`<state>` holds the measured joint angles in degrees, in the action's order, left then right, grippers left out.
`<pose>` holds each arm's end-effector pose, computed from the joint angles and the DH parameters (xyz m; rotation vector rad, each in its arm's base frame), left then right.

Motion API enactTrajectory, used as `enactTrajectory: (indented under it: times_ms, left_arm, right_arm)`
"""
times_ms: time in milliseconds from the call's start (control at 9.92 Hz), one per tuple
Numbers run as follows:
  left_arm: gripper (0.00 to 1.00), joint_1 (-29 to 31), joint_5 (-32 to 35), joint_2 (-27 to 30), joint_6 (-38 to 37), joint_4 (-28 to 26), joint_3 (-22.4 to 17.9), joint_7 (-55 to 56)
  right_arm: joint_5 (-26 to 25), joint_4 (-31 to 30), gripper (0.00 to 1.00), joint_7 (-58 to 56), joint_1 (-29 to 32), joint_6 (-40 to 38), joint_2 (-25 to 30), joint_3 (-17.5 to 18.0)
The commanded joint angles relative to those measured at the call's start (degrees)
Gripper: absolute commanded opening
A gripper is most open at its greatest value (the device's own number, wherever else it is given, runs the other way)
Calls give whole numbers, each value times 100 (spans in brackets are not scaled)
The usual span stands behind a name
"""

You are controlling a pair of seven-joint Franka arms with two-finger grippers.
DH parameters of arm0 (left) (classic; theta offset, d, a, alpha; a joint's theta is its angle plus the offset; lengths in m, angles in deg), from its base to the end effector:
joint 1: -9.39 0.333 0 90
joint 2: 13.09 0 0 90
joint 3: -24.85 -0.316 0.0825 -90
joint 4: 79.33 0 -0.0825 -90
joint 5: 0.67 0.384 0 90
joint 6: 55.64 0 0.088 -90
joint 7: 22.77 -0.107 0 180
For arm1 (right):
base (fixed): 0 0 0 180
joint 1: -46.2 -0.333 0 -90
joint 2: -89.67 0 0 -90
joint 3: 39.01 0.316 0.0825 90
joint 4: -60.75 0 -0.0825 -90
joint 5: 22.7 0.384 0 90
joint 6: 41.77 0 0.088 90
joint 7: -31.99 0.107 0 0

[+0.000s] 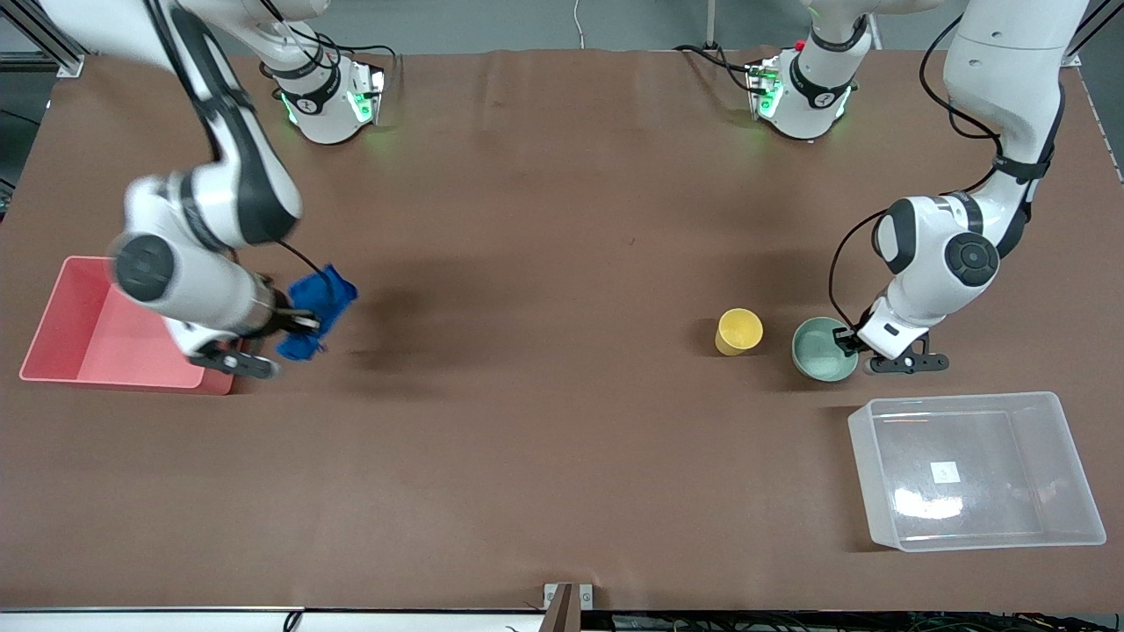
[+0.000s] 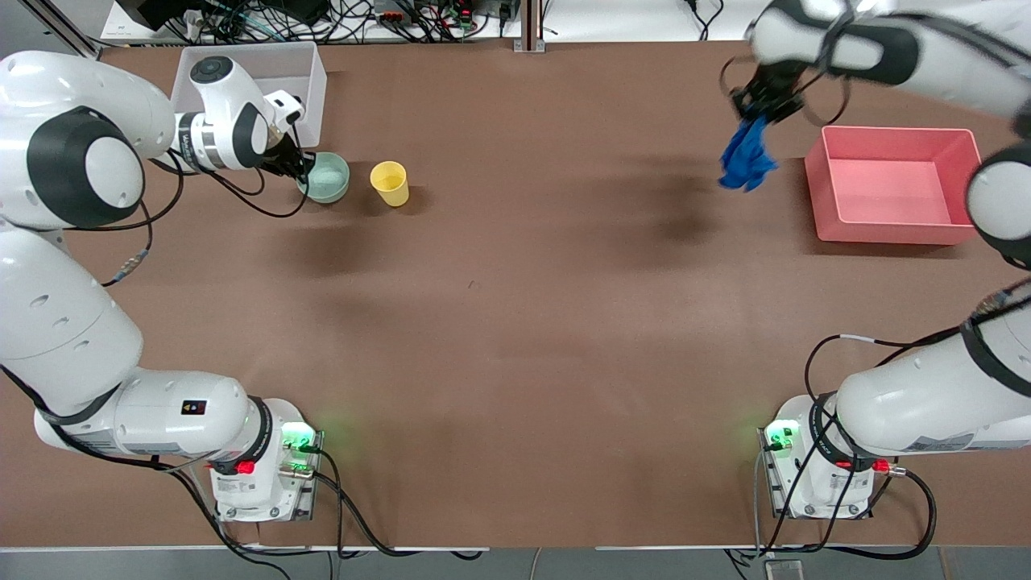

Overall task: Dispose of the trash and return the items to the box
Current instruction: 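Drop the glove in the pink bin while the left gripper lowers the bowl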

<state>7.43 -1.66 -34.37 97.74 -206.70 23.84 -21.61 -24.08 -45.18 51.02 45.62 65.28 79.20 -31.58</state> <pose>0.5583 -0.0086 0.2132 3.1352 0.0272 0.1296 0.5835 0.0771 0.4129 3.0824 -0.2838 -0.2441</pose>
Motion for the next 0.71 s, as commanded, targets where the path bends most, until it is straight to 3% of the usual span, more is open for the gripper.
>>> enactTrajectory:
  times_ms: [0, 202, 302, 403, 605]
  left_arm:
    - [1, 11, 46, 113, -612, 245, 22, -107]
    - [1, 11, 37, 299, -1832, 1086, 74, -160]
    - [1, 20, -32, 273, -2499, 1727, 92, -273]
    - [1, 37, -251, 212, -3054, 2325, 84, -510]
    - [0, 343, -603, -199, -3821, 3520, 75, -1124]
  right_arm:
    - [-3, -156, 2, -1664, 164, -351, 395, -1026]
    - [-81, -340, 2, -3241, 199, 128, 300, -2057]
    - [-82, -681, 2, -3987, 277, 880, 212, -2384]
    - [-73, -989, 3, -4552, 348, 1645, -41, -2622]
    - [-3, -1534, 3, -4742, 410, 2720, -490, -2695]
